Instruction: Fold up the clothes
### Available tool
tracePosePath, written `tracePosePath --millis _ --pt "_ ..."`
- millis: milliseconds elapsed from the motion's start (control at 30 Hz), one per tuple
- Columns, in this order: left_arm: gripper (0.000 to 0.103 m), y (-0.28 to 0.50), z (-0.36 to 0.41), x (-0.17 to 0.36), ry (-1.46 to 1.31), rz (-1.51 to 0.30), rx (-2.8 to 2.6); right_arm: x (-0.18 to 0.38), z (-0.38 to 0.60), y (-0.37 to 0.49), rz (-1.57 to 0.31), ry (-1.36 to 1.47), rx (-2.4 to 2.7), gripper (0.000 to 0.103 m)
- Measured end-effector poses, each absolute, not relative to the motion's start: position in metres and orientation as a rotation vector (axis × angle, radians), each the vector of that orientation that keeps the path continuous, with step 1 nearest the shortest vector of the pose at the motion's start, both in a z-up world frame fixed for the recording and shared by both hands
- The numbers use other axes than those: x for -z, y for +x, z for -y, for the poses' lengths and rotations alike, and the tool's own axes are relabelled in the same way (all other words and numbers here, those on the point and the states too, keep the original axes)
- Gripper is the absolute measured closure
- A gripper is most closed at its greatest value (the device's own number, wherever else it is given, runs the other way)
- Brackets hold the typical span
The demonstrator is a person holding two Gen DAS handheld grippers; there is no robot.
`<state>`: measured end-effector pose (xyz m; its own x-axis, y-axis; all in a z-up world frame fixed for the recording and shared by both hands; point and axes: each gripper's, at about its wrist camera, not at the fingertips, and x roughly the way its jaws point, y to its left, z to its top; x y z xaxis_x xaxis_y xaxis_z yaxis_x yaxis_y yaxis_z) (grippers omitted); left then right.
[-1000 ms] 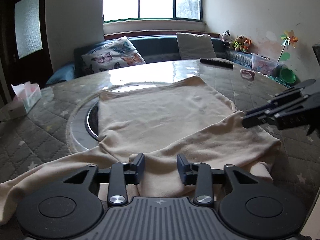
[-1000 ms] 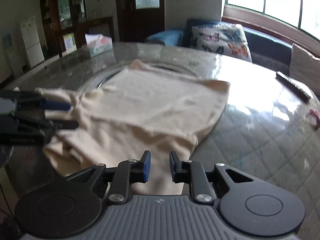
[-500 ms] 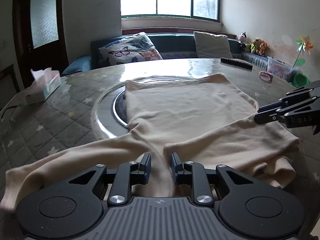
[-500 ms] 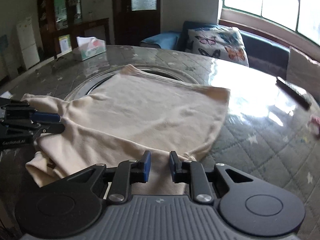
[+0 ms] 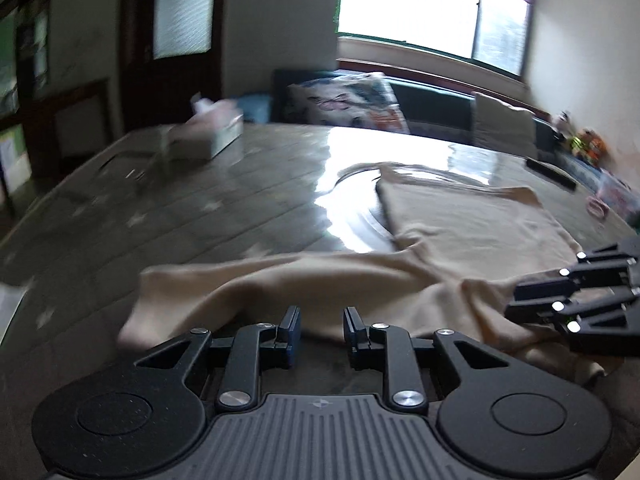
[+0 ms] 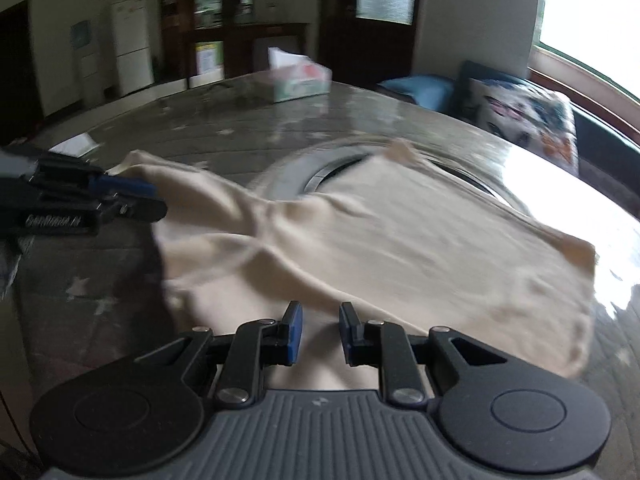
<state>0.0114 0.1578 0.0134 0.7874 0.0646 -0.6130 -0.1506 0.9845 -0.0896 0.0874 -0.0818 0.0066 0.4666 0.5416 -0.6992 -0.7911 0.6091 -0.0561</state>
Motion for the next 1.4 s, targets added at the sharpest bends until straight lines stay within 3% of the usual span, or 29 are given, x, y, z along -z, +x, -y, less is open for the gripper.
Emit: tracePosePath --millis 167,300,567,933,1033,1100,1167,1400 --pt "0.067 -0.002 -0.181 -0.007 -0.242 -0.695 -0.193 -0.004 0.066 0.067 -0.659 -0.472 -0.911 0.084" --pt "0.065 -0.008 -0.2 -0.007 -0.317 -0.684 -0.29 -0.008 0.068 0.07 -0.666 -0.449 -0.904 0.084" --pt "0.052 -0.005 -0.244 -0.011 -0.457 -0.58 -0.39 -0.017 0.083 0.071 -0.657 -0.411 -0.883 0.083" --pt "0.051 -0.011 -0.257 -0.007 -0.513 -0.606 -0.459 -0.023 0.095 0.07 -0.647 -0.379 -0.866 0.077" --pt "0.055 -0.002 -0.255 -0.008 -0.505 -0.606 -0.462 -0.024 0.097 0.071 -0.646 -0.365 -0.862 0.077" --pt "0.079 0.006 -0.257 -0.007 -0.51 -0.603 -0.453 -0.025 0.099 0.07 -0.639 -0.364 -0.858 0.077" --pt "0.092 0.013 -0.258 -0.013 -0.512 -0.596 -0.452 -0.026 0.102 0.068 -0.636 -0.358 -0.854 0.077" --pt "0.096 0.027 -0.217 -0.076 -0.346 -0.441 -0.29 -0.035 0.126 0.069 -0.625 -0.312 -0.806 0.077"
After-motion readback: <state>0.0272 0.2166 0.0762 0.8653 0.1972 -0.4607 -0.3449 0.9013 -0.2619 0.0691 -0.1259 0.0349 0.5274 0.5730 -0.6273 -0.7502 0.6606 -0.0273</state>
